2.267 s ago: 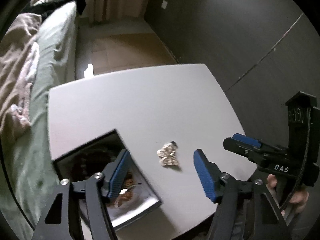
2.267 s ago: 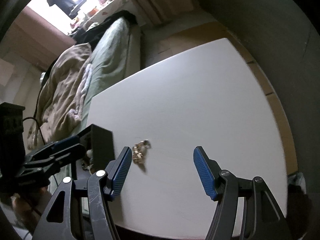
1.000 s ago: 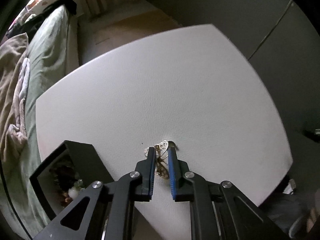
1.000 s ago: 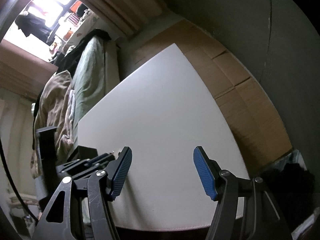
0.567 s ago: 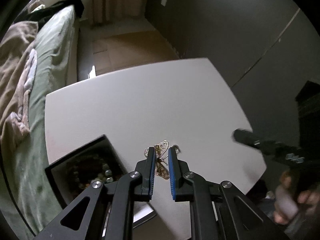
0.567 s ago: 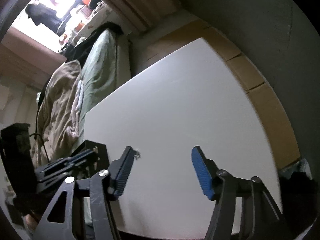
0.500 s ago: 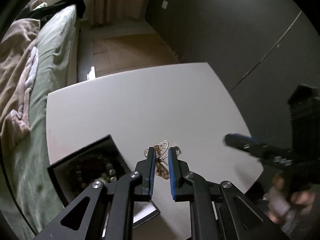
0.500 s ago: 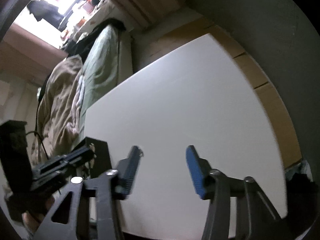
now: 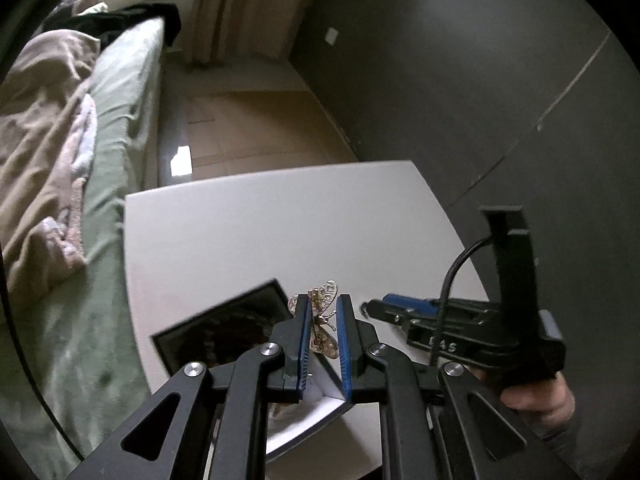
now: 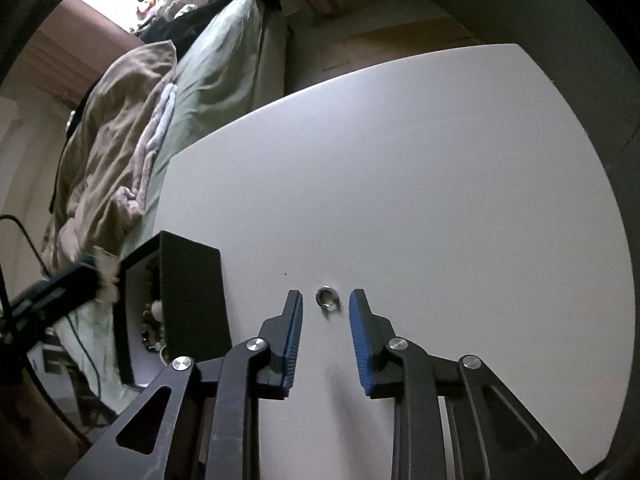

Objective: Organize jewelry
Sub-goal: 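Lift the butterfly brooch with the left tool while the right tool grasps the small silver ring, then release the brooch into the box with the left tool while the right tool drops the small ring in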

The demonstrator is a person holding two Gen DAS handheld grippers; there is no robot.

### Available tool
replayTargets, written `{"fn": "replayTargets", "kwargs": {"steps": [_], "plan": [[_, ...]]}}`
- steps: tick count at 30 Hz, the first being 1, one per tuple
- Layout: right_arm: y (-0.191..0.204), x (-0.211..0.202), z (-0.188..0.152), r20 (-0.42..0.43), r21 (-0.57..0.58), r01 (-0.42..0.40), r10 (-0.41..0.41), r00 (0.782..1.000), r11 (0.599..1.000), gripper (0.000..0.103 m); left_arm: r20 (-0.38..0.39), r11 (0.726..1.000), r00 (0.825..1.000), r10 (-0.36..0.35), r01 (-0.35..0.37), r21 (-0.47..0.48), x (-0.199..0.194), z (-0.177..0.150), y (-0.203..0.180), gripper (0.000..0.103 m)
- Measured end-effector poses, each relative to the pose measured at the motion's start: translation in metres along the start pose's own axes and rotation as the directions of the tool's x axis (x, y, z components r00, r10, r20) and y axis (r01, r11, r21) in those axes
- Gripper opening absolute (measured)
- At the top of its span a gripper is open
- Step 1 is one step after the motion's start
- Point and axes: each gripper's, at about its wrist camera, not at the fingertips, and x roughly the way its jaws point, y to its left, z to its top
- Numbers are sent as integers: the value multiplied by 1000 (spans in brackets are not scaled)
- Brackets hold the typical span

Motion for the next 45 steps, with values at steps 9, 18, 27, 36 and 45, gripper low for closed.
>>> {"fn": "replayTargets", "kwargs": {"steps": [9,18,27,36,45], "plan": [[18,16,0,-10,-83,103,-104,995,991,25,20,999,1000,-3,4,-32,-11,-1,15,13],[20,14,-1,22,-106,161,-160,987,981,13,6,998,1000,30,-30,-53,-8,-18,26,13],[14,-23,-3,120,-68,61,-52,991,996,13,-30,997,999,41,-42,-60,-5,-36,35,13],[17,-29,0,137,-49,22,-15,990,999,13,-77,995,993,89,-92,-34,-1,-52,35,13],[28,-35,-1,153,-57,-68,76,985,996,13,-45,996,998,33,-37,-80,-8,-49,42,70]]}}
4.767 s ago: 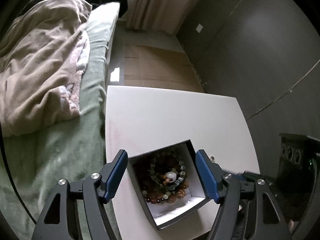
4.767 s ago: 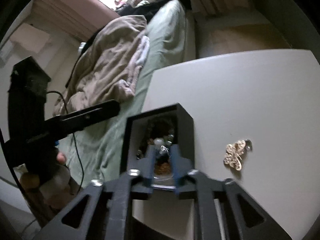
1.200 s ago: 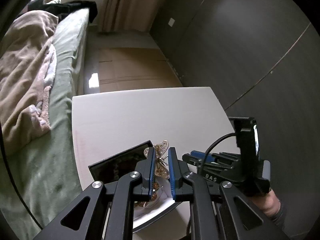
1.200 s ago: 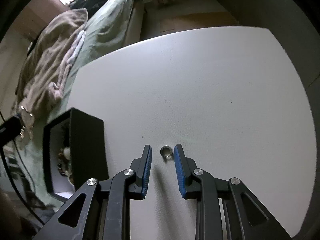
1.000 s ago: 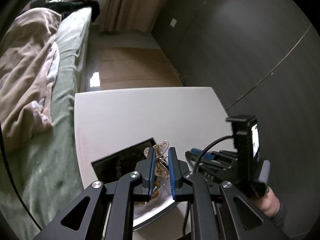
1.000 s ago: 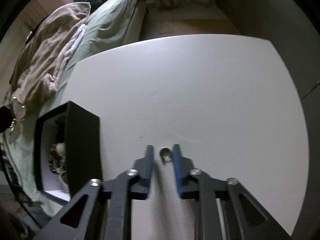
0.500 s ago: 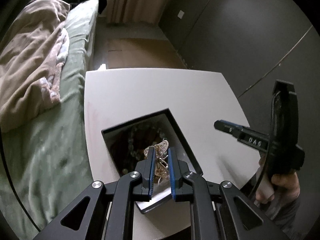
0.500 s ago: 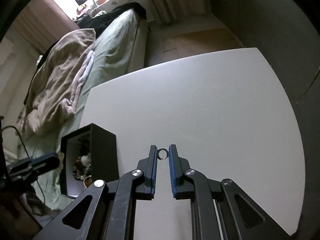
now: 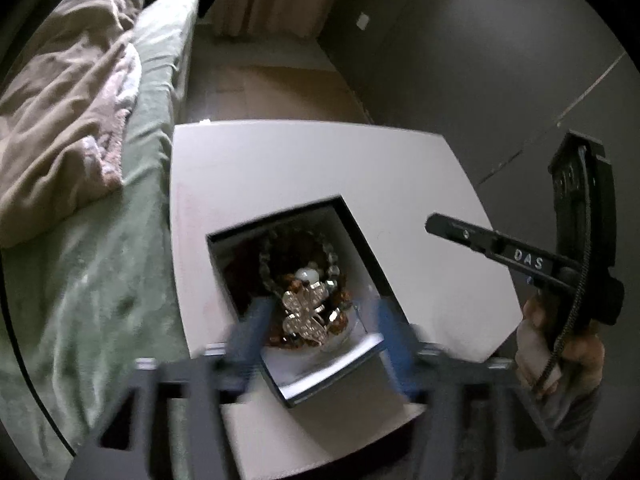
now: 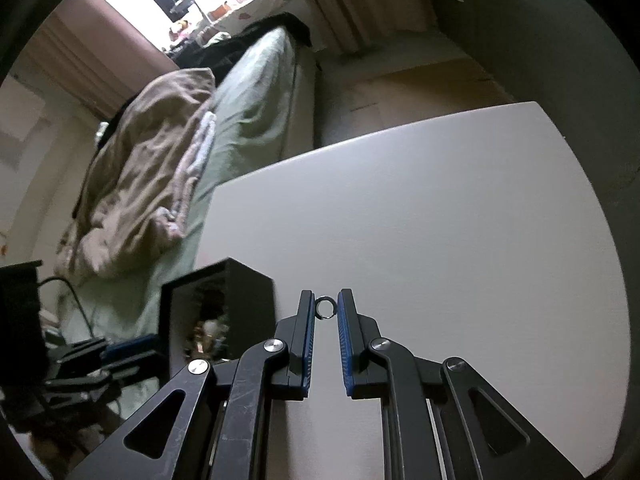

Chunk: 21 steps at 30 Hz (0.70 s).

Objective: Organize jewelry
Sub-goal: 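Release the brooch into the box with the left tool while the right tool drops the small ring in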

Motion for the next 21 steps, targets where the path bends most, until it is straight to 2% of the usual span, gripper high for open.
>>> {"fn": "replayTargets", "kwargs": {"steps": [3,10,17,18,20,21], "plan": [[5,-3,1,15,1,-35,35,999,999,13,45,1000,999,-3,3,-20,-8,3,4,71],[31,-10,2,42,-41,-151,152,987,988,13,78,996,997,30,-23,-82,-12,7,22,71],[64,0,-2,9,-79,-272,274,962,959,13,89,992,993,83,-73,-102,-10,9,32,71],[69,1,-3,8,-88,-261,263,965,961,16,87,991,992,87,-77,-106,-9,9,34,71],[76,5,-3,-13,-97,-244,244,970,965,42,83,990,992,90,-80,-112,-8,9,36,71],[75,6,-3,-19,-91,-244,244,970,965,59,81,990,992,95,-86,-112,-7,9,37,71]]}}
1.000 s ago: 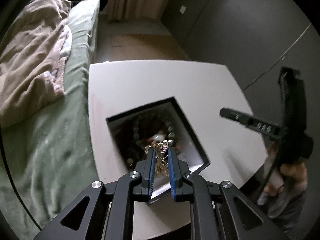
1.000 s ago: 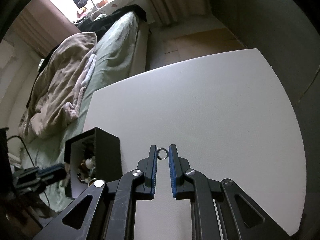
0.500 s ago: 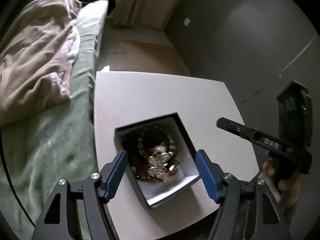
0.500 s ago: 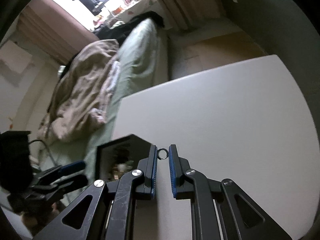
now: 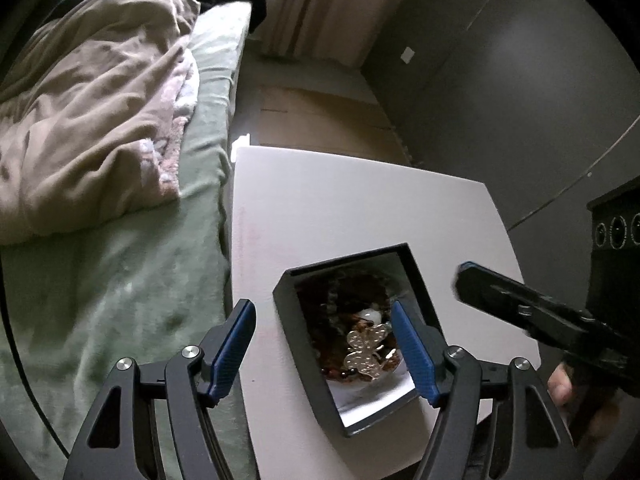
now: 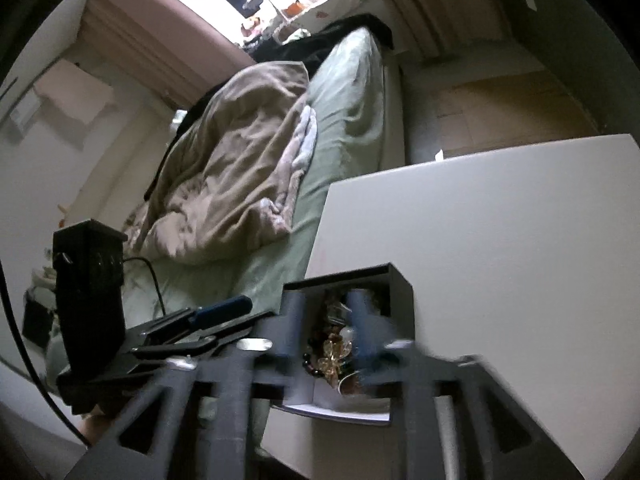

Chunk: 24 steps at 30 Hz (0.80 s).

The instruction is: Organize jewelry

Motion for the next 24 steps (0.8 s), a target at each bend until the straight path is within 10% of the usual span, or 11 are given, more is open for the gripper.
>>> {"fn": "replayTargets", "kwargs": {"steps": [24], "plan": [[-4,-108,-18,82,10,219,-219,972,976,63,98,985,995,3,-20,171,-52,-16,-67,71]]}}
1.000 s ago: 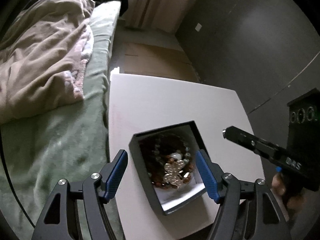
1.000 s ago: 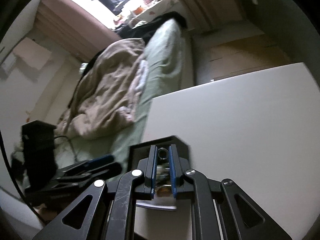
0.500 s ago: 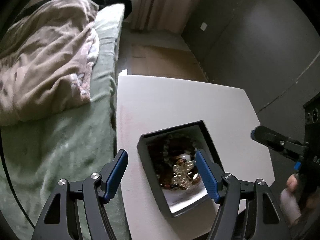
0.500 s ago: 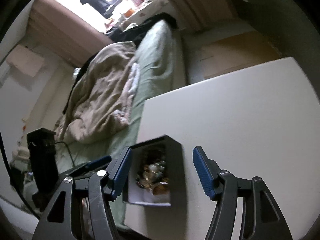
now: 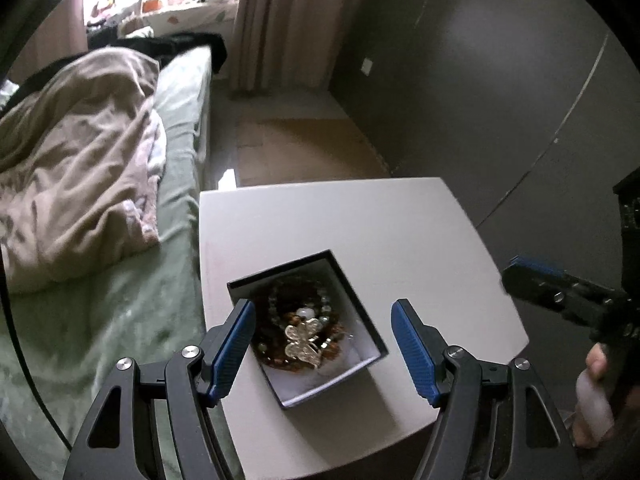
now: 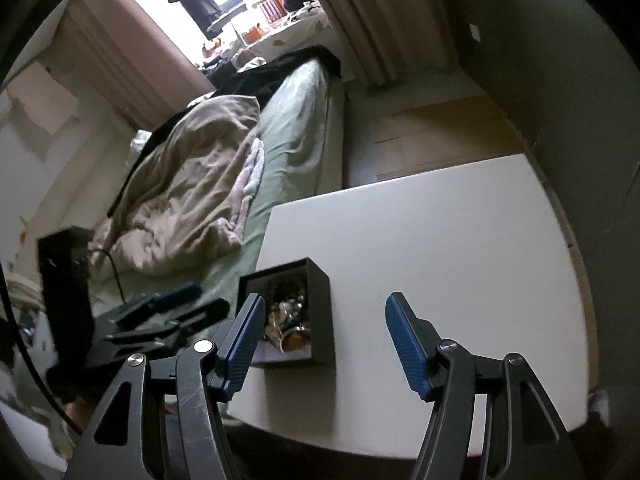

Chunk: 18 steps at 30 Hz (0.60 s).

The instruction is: Organize jewelry

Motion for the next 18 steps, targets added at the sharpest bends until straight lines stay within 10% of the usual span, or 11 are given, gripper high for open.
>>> {"fn": "replayTargets", "kwargs": {"steps": [8,18], "plan": [[9,-26,-19,29,-54,88,-87,996,995,63,80,999,996,-45,47,-18,-39,-21,-13,92],[8,-73,-47,111,-66,183,-175,978,981,75,158,999,987,-33,30,19,-72,-59,-20,93]]}}
